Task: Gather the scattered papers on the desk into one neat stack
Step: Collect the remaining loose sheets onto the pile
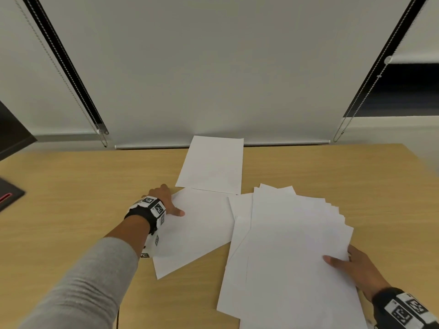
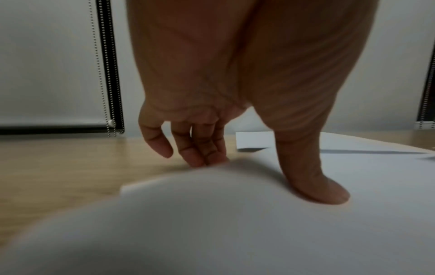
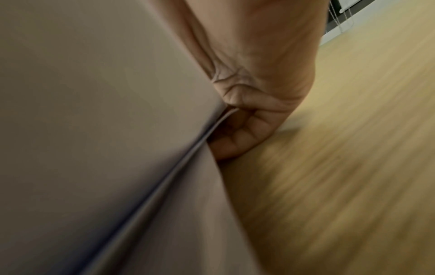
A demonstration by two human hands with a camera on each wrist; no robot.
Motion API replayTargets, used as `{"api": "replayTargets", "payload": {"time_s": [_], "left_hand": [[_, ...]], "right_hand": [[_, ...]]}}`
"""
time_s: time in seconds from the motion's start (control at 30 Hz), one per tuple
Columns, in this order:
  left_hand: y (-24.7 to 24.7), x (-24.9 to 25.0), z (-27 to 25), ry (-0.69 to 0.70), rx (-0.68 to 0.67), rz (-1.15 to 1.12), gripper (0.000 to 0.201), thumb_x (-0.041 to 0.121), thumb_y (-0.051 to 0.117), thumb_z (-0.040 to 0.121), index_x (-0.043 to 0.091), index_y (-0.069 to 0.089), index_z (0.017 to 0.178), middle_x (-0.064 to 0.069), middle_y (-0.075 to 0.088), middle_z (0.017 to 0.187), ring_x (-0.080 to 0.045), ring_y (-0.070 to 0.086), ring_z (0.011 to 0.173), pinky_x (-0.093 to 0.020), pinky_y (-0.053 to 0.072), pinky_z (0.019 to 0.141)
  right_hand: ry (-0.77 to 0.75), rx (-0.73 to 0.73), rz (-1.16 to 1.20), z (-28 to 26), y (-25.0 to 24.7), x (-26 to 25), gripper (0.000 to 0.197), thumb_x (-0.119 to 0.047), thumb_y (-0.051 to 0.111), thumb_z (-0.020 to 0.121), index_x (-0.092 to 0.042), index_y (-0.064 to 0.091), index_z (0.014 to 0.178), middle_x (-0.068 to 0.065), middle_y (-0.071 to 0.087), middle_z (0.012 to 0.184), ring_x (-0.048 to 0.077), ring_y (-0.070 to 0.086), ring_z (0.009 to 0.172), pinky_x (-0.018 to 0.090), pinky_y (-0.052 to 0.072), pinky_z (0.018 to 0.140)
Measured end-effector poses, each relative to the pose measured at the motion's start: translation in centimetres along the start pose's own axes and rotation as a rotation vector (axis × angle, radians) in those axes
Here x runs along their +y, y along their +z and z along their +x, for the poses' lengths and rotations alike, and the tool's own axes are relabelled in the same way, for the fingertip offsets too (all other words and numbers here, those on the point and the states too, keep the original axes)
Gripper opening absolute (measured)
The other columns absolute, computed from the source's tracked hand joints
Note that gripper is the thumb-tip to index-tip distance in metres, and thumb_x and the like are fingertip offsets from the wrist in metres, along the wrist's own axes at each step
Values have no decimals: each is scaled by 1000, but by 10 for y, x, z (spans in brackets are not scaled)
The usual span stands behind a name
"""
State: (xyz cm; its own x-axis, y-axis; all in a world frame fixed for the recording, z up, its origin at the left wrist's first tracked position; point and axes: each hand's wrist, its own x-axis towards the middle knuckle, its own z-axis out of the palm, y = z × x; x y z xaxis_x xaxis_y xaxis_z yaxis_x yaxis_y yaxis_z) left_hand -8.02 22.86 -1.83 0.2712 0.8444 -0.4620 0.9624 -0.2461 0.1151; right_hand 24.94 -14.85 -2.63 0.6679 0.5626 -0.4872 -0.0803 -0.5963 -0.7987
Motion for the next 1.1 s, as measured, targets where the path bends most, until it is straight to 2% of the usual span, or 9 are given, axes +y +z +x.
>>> {"api": "replayTargets", "payload": {"time_s": [0.13, 0.27, 0.37, 0.43, 0.53, 0.73, 0.83, 0.93, 1.1], "left_hand": [[2, 3, -3, 10, -1, 56, 98, 62, 77, 61, 7, 39, 133, -14, 41, 135, -32, 48, 121, -41, 46, 97], [6, -5, -24, 112, 4, 84, 71, 55, 77, 67, 12, 56, 119, -11, 45, 128, -28, 46, 118, -35, 43, 97], [13, -26, -54, 251, -78, -214, 52, 30, 84, 66, 20, 55, 108, 0, 62, 113, -22, 60, 108, -29, 46, 86], [5, -39, -77, 363, -223, -394, 46, 24, 83, 69, 24, 60, 109, 7, 69, 110, -17, 66, 104, -33, 52, 90], [-42, -46, -106, 462, -360, -545, 22, 25, 79, 77, 26, 73, 98, 0, 78, 100, -20, 75, 89, -42, 59, 83], [-163, -21, -120, 536, -167, -916, 57, 48, 92, 37, 18, 78, 84, -9, 79, 84, -21, 75, 67, -27, 60, 56], [-182, 10, -83, 454, -61, -1177, 50, 35, 92, 46, 12, 76, 87, -11, 77, 97, -17, 75, 68, -27, 60, 59], [-156, 50, -22, 269, 94, -1280, 19, 9, 77, 75, 8, 70, 93, -19, 69, 112, -14, 73, 64, -24, 59, 58], [-79, 92, 57, -94, 117, -728, 51, 24, 76, 78, 2, 62, 122, -16, 62, 130, -31, 62, 115, -41, 48, 101]], "right_hand": [[-36, -28, 10, 1, 1, -1, 116, -63, 87, 14, -11, 58, 113, 5, 68, 104, 31, 64, 99, 42, 52, 89], [-6, -77, 66, -3, 1, -10, 76, -27, 88, 61, -2, 55, 125, 12, 66, 111, 32, 63, 100, 40, 50, 84], [-14, -103, 32, 0, -2, -8, 114, -59, 89, 13, -11, 59, 111, 4, 68, 102, 27, 65, 95, 32, 52, 70], [-12, -106, 40, 1, -3, -7, 130, -63, 85, 0, -10, 57, 115, 6, 68, 106, 26, 65, 95, 30, 51, 68], [-10, -114, 39, 2, -4, -7, 133, -64, 84, -1, -12, 54, 117, 3, 66, 106, 24, 64, 95, 30, 50, 68], [-15, -120, 25, 1, -2, -10, 106, -46, 90, 32, -8, 54, 124, 7, 67, 110, 28, 64, 100, 37, 52, 80], [12, -112, 34, 2, -2, -12, 101, -40, 89, 44, -3, 51, 130, 5, 67, 108, 24, 63, 98, 37, 50, 82], [-10, -84, -54, 11, -5, -6, 139, -65, 86, 22, -3, 42, 139, 12, 62, 125, 31, 58, 115, 44, 43, 102], [-50, -144, -210, 16, -7, -12, 139, -60, 84, 17, -1, 47, 137, 16, 58, 130, 26, 54, 114, 33, 38, 96]]}}
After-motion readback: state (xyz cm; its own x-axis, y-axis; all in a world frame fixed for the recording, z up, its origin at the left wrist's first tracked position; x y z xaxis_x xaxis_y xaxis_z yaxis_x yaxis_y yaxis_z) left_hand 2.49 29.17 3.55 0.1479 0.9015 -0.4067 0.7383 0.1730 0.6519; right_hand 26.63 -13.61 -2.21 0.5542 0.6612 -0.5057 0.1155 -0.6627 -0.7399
